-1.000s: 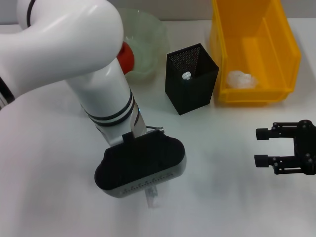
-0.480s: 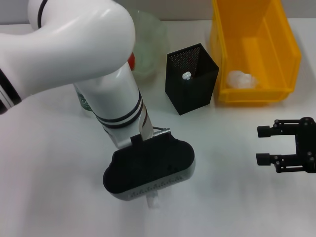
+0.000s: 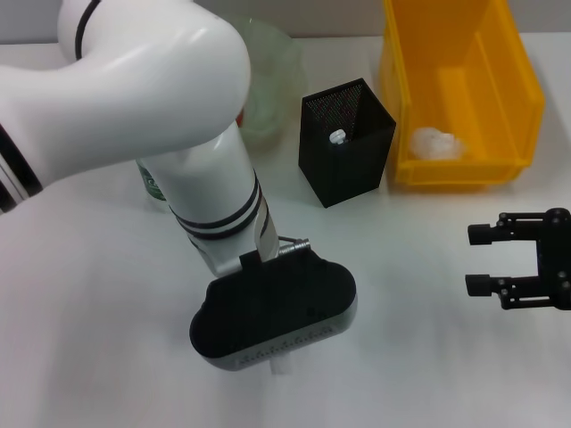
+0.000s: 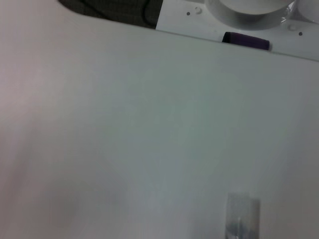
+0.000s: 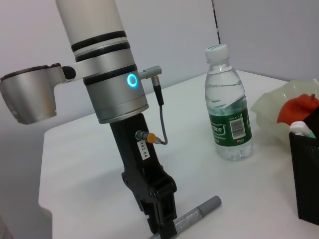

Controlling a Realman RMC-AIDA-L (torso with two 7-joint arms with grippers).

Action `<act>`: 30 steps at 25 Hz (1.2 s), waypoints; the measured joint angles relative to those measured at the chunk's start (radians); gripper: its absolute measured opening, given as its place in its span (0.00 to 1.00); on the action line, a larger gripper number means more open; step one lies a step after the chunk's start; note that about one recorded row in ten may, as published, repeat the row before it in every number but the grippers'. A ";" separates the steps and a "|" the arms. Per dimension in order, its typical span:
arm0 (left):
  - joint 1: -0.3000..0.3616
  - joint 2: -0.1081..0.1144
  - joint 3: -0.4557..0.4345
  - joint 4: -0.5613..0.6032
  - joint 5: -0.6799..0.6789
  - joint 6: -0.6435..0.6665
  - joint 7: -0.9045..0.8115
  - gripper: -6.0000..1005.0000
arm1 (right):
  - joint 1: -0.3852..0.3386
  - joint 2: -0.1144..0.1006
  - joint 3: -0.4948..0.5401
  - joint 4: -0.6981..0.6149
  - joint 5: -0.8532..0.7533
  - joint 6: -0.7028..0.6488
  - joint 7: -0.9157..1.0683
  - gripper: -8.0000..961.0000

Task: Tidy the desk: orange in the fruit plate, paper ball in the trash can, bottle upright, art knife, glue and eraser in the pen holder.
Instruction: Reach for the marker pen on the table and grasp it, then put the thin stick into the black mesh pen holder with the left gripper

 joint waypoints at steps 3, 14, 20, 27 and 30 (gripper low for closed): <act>0.000 0.000 0.003 -0.001 0.000 -0.004 -0.002 0.28 | 0.003 -0.002 -0.001 -0.002 0.000 0.000 0.000 0.75; -0.001 0.000 0.008 -0.020 0.000 -0.022 -0.002 0.26 | 0.005 -0.003 0.001 -0.002 0.000 -0.001 -0.003 0.75; 0.002 0.000 0.022 -0.028 -0.004 -0.035 -0.005 0.25 | 0.002 -0.002 0.001 -0.006 0.000 -0.001 -0.016 0.75; 0.002 0.000 0.032 -0.028 -0.008 -0.033 -0.012 0.23 | 0.001 -0.002 0.003 -0.008 0.000 -0.001 -0.025 0.75; 0.007 0.000 0.024 -0.014 -0.015 -0.019 -0.010 0.21 | 0.003 -0.002 0.003 -0.009 0.000 0.000 -0.026 0.75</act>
